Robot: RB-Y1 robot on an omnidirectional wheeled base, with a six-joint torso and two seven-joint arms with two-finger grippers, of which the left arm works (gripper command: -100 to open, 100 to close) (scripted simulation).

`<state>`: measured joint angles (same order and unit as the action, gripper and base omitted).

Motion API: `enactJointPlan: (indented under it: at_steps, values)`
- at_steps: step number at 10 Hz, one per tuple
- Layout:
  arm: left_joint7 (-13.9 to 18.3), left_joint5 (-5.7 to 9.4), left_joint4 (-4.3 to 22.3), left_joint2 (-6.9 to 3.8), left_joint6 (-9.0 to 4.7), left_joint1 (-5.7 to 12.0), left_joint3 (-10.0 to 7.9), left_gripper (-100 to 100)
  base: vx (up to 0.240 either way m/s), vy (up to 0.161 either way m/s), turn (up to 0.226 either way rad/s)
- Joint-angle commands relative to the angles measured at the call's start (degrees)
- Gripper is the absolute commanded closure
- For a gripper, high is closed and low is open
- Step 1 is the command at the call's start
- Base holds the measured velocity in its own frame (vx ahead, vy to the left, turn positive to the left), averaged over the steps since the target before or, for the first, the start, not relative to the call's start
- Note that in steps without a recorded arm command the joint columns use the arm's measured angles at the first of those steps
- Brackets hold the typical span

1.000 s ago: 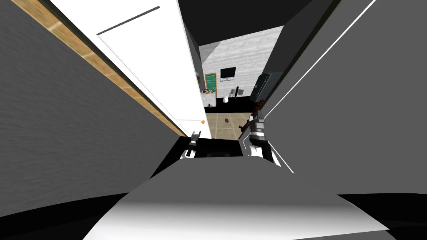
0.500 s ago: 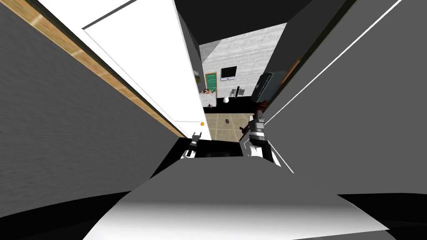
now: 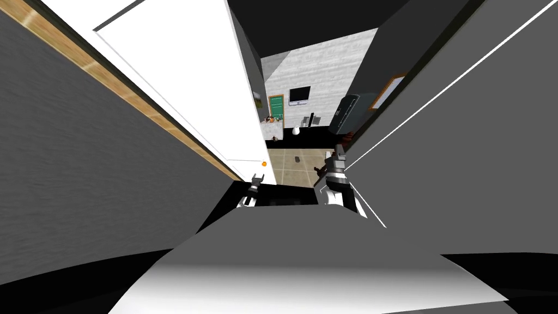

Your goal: Pull the door open

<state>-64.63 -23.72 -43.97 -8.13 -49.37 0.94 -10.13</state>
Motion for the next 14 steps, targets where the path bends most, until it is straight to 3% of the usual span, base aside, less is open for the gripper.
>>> enactJointPlan:
  at_steps: [1,2,3,6,7,9,10,14]
  values:
    - [-1.0,-0.28,1.6,-0.09,-0.51,0.64,-0.2,-100,0.066,-0.013,0.009]
    - [-0.6,-0.17,1.1,-0.06,-0.28,0.45,-0.13,-100,0.029,-0.007,0.002]
    - [-0.1,0.67,2.2,-1.38,-1.55,-0.07,-1.34,-100,0.097,-0.09,-0.235]
    - [0.2,1.12,2.8,-2.12,-2.21,-0.38,-1.98,-100,0.103,-0.089,-0.058]
    - [0.7,1.85,3.7,-3.38,-3.32,-0.9,-3.04,-100,0.131,-0.065,-0.224]
    - [1.3,2.57,4.7,-4.71,-4.46,-1.44,-4.09,-100,0.178,-0.061,-0.131]
    - [1.3,2.57,4.7,-4.71,-4.46,-1.44,-4.09,-100,0.119,-0.027,-0.046]
    - [2.4,3.97,6.8,-7.44,-6.78,-2.52,-6.15,-100,0.166,-0.025,-0.121]
